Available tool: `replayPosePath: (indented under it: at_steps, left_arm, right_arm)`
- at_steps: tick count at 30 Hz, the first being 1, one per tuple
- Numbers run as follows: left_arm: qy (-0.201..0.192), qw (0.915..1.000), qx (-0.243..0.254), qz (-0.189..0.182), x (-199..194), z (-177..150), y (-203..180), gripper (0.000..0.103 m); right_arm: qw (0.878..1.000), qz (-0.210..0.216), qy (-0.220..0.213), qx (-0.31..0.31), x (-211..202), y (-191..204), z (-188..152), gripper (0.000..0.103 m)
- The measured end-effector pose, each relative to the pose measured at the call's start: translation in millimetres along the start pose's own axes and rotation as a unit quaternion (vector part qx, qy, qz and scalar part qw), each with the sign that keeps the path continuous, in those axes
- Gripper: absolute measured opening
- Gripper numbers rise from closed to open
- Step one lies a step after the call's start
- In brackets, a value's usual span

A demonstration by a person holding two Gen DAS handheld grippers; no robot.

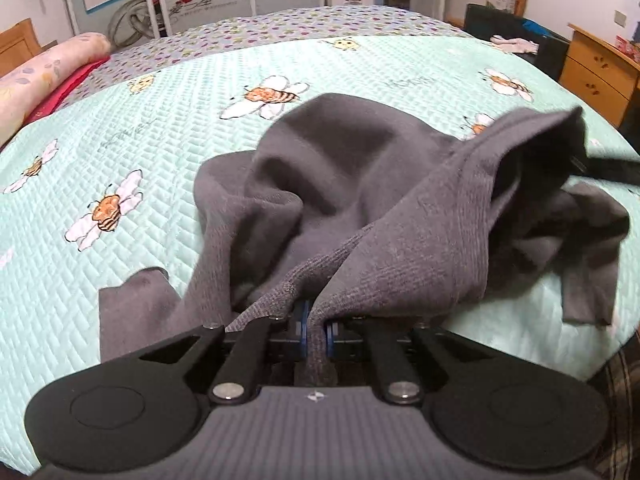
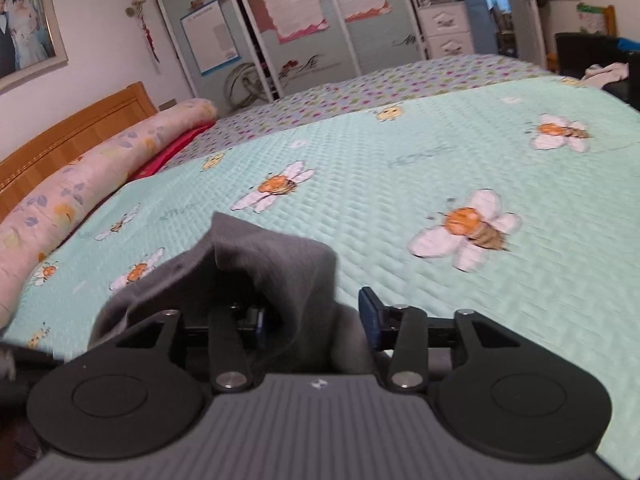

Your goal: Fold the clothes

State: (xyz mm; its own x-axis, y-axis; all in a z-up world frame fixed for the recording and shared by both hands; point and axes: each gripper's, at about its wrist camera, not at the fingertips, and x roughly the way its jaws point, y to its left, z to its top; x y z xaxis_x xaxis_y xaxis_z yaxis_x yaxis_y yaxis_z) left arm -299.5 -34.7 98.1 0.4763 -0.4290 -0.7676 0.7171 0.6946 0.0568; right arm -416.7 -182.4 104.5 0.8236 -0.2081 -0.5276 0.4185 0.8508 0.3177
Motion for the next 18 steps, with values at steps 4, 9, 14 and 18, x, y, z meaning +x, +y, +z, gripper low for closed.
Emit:
replayPosePath:
  at_steps: [4, 9, 14, 18]
  left_arm:
    - [-0.007, 0.9999, -0.004, 0.014, 2, 9, 7, 0.007]
    - [-0.017, 0.9991, -0.008, 0.039, 4, 20, 17, 0.007]
    - [-0.023, 0.9978, -0.012, 0.061, 9, 26, 29, 0.008]
    - [-0.029, 0.9957, -0.016, 0.087, 19, 31, 43, 0.008]
  right_arm:
    - [0.999, -0.015, -0.001, -0.032, -22, 0, -18, 0.048]
    - [0.992, -0.038, 0.015, -0.118, -22, 18, -40, 0.049]
    - [0.979, -0.05, 0.024, -0.196, 0, 39, -52, 0.056]
    - [0.966, -0.061, 0.033, -0.249, 21, 50, -56, 0.06]
